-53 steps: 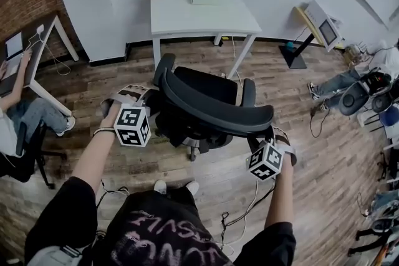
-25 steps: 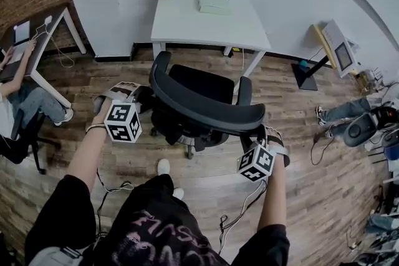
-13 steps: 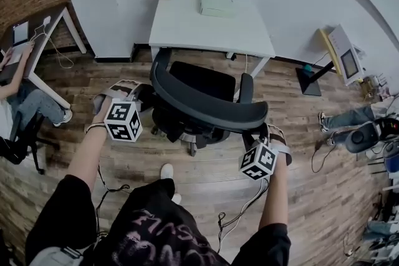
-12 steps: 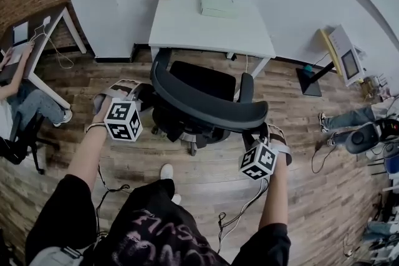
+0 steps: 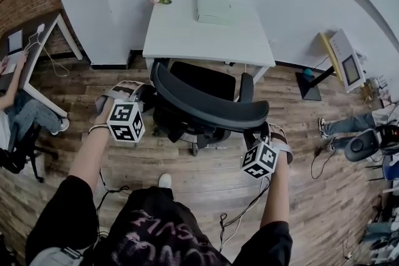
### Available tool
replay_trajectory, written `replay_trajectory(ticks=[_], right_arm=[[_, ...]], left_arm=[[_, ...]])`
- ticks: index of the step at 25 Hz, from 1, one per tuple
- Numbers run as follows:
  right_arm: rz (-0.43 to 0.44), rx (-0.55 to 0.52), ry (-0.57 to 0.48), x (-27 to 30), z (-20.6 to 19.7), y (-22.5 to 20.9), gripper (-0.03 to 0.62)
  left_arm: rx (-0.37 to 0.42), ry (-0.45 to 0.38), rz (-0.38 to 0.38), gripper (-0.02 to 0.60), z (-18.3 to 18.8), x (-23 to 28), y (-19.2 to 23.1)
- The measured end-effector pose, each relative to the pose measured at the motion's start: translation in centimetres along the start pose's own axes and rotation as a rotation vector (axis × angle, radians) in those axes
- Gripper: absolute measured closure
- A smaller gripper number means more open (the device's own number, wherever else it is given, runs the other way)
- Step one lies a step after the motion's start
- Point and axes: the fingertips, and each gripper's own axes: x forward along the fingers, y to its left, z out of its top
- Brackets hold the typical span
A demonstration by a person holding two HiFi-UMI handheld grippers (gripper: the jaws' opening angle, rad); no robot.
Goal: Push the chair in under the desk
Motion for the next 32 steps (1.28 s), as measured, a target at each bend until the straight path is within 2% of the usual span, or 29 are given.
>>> replay_trajectory(ticks=[6, 12, 20, 32], right_arm=[[-0.007, 0.001, 0.007, 3.1, -0.3, -3.4, 0.382], [-0.011, -0.017, -0.017, 5.1, -0.5, -5.2, 0.382], [0.006, -0.041, -0.039, 9.3, -1.5, -9.8, 0.382], [0.002, -0.085, -0.083, 13.7, -2.5, -14.9, 0.382]], left_arm=[[0.000, 0.001, 0.004, 0.393, 0.1, 2.7, 3.5], [-0.009, 0.013, 0.016, 0.391, 0.0, 4.4, 5.1], [-0.039, 0.046, 0.024, 0.391, 0.6, 8.0, 9.2], [-0.091, 0.083, 0.051, 0.387, 1.4, 11.3, 13.1]])
